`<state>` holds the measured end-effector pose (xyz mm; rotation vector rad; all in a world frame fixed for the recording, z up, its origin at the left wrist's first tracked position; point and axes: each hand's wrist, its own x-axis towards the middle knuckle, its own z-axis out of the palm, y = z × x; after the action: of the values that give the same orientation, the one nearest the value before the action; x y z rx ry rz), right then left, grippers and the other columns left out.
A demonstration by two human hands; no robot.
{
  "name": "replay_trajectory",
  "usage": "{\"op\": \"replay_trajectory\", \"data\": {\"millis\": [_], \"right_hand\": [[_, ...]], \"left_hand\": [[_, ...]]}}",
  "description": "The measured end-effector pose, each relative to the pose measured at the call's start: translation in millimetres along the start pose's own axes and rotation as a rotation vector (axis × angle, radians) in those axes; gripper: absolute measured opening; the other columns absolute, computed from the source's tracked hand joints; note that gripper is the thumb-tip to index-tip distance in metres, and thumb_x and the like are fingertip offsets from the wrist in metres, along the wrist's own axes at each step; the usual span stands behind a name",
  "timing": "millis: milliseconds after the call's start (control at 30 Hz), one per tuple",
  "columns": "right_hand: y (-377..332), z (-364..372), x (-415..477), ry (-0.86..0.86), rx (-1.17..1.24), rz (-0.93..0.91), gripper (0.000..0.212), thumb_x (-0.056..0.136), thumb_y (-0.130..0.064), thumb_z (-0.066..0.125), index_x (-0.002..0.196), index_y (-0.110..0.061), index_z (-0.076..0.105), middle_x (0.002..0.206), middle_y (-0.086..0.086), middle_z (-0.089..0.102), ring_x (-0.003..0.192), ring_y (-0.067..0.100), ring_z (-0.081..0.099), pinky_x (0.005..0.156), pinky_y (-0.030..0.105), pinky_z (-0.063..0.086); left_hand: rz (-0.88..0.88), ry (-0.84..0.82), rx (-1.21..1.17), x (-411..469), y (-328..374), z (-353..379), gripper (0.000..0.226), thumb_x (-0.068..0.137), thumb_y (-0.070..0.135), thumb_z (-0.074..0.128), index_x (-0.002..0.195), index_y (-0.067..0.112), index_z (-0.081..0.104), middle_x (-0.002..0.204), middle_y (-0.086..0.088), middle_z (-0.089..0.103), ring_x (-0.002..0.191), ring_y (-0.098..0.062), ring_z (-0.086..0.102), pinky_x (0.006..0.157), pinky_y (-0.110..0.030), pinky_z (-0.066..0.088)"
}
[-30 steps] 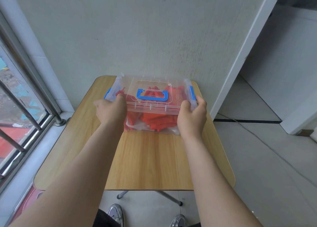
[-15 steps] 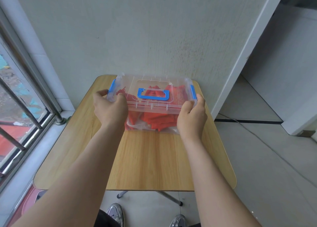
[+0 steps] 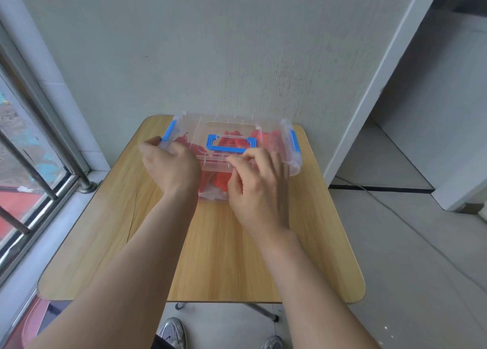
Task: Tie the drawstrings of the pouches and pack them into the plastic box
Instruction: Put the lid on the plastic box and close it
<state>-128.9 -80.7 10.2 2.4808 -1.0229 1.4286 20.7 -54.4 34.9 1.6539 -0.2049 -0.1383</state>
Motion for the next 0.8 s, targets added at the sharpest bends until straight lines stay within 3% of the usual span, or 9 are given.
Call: {"op": "replay_trajectory", "data": {"millis": [100,233,300,367,500,567,667,800], "right_hand": [[3.0,15.3,-3.8,-0.034,-0.051,-0.004,0.045,0.09,0.0,0.06,0.126,-0.02,0.076,0.125,0.006,0.069,0.118,0.033,0.06,0.094,0.047,0.045],[14.0,30.7,2.0,-0.066,-0.045,0.029,0.05,0.097,-0.008,0.046,0.14,-0.017,0.069,0.144,0.012,0.064,0.139,0.033,0.054,0.112,0.05,0.039],[16.1,41.0,9.9,-0.134,-0.046,0.055,0.058,0.095,-0.014,0.039,0.147,-0.016,0.062,0.155,0.015,0.055,0.149,0.034,0.044,0.12,0.053,0.032],[16.8,50.4,17.0,-0.216,-0.022,0.073,0.069,0.089,-0.017,0.033,0.155,-0.014,0.052,0.166,0.016,0.042,0.159,0.035,0.029,0.127,0.057,0.021],[25.7,74.4,31.0,-0.299,-0.004,0.075,0.078,0.087,-0.004,0.049,0.164,-0.013,0.036,0.175,0.015,0.02,0.164,0.033,0.005,0.13,0.058,0.005],[28.1,80.9,36.9,-0.315,0.003,0.079,0.076,0.088,-0.009,0.041,0.164,-0.013,0.034,0.176,0.015,0.016,0.165,0.033,0.002,0.13,0.059,0.008],[33.2,90.7,41.9,-0.306,0.041,0.068,0.069,0.085,-0.011,0.028,0.151,-0.013,0.047,0.176,0.016,0.016,0.164,0.034,0.003,0.129,0.058,0.012],[45.2,106.6,48.2,-0.33,0.069,0.066,0.046,0.083,0.003,0.035,0.123,-0.011,0.053,0.177,0.015,0.014,0.165,0.031,0.001,0.13,0.06,0.015]], "left_hand": [[-0.001,-0.017,0.025,11.5,3.6,7.5,0.034,0.105,0.023,0.045,0.138,0.014,0.046,0.137,-0.005,0.053,0.126,-0.026,0.056,0.105,-0.039,0.048],[0.055,-0.077,0.057,11.8,-3.7,9.4,0.054,0.101,0.051,0.05,0.141,0.015,0.04,0.146,-0.003,0.035,0.136,-0.021,0.038,0.105,-0.035,0.033],[0.119,-0.051,0.035,0.1,-12.3,7.1,0.047,0.101,0.05,0.046,0.133,0.016,0.041,0.138,0.0,0.035,0.129,-0.019,0.035,0.103,-0.036,0.031],[0.173,-0.101,0.015,-11.8,-23.3,5.9,0.033,0.103,0.043,0.046,0.123,0.017,0.047,0.128,0.003,0.046,0.123,-0.02,0.045,0.105,-0.039,0.04],[0.227,-0.261,0.116,-11.5,-42.1,13.7,0.015,0.099,0.024,0.049,0.099,0.017,0.061,0.1,0.002,0.065,0.095,-0.019,0.06,0.087,-0.041,0.052],[0.229,-0.354,0.17,-8.3,-50.1,17.3,0.017,0.095,0.02,0.049,0.089,0.016,0.065,0.085,0.002,0.068,0.083,-0.019,0.062,0.074,-0.039,0.05],[0.246,-0.421,0.258,-8.6,-61.5,19.1,0.017,0.094,0.017,0.052,0.086,0.015,0.067,0.08,0.003,0.069,0.08,-0.017,0.064,0.071,-0.036,0.05],[0.249,-0.458,0.297,-11.8,-67.4,22.2,0.017,0.095,0.015,0.054,0.087,0.016,0.069,0.081,0.006,0.07,0.081,-0.008,0.063,0.068,-0.027,0.048]]}}
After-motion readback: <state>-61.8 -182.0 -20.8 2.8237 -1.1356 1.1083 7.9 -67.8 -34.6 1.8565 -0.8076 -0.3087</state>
